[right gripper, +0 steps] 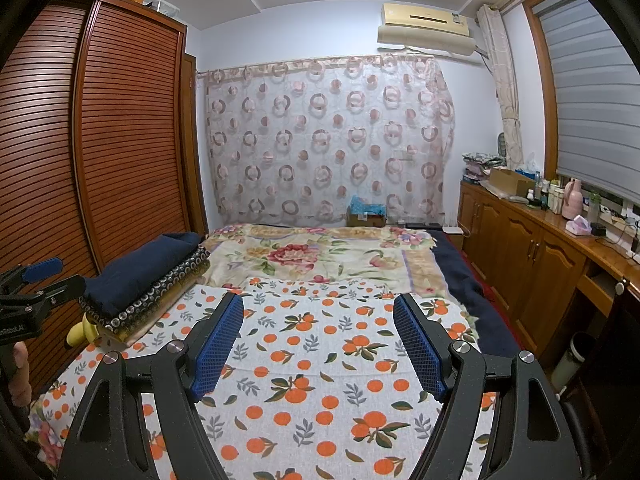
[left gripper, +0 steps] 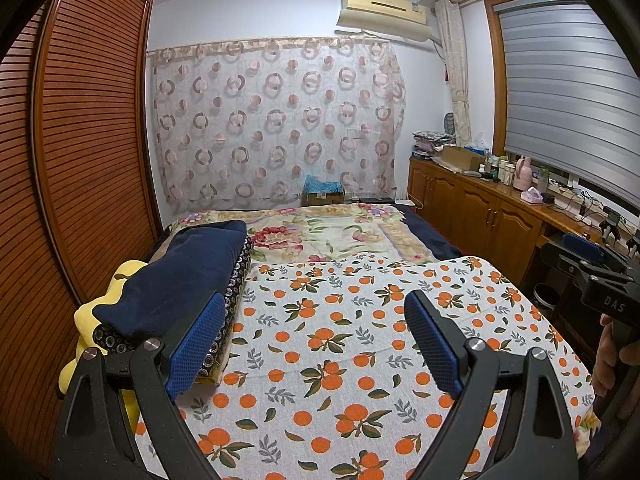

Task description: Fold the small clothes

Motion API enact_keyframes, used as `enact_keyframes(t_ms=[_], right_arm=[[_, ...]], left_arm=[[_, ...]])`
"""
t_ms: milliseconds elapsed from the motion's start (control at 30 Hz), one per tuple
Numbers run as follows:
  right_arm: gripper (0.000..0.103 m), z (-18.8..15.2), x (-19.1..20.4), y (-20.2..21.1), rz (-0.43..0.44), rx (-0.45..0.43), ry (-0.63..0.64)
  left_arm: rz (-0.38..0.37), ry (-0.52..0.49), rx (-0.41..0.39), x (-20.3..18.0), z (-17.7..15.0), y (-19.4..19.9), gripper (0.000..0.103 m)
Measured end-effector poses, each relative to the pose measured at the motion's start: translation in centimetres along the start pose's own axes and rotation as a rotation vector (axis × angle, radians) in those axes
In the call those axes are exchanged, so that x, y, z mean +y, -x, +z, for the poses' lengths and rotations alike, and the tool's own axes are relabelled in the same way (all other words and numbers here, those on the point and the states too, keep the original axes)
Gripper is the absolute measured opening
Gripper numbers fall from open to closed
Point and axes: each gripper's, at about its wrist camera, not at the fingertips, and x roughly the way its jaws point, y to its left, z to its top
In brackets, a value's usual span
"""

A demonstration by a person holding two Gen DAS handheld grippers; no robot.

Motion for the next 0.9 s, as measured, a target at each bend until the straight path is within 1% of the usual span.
enact_keyframes(t_ms=[900], right_arm=[[0.079,0.15,-0.61,0.0,0.001,-0.005,-0.002]], left_arm=[[0.002,-0.001,-0.002,-0.08,-0.17,-0.01,0.091]])
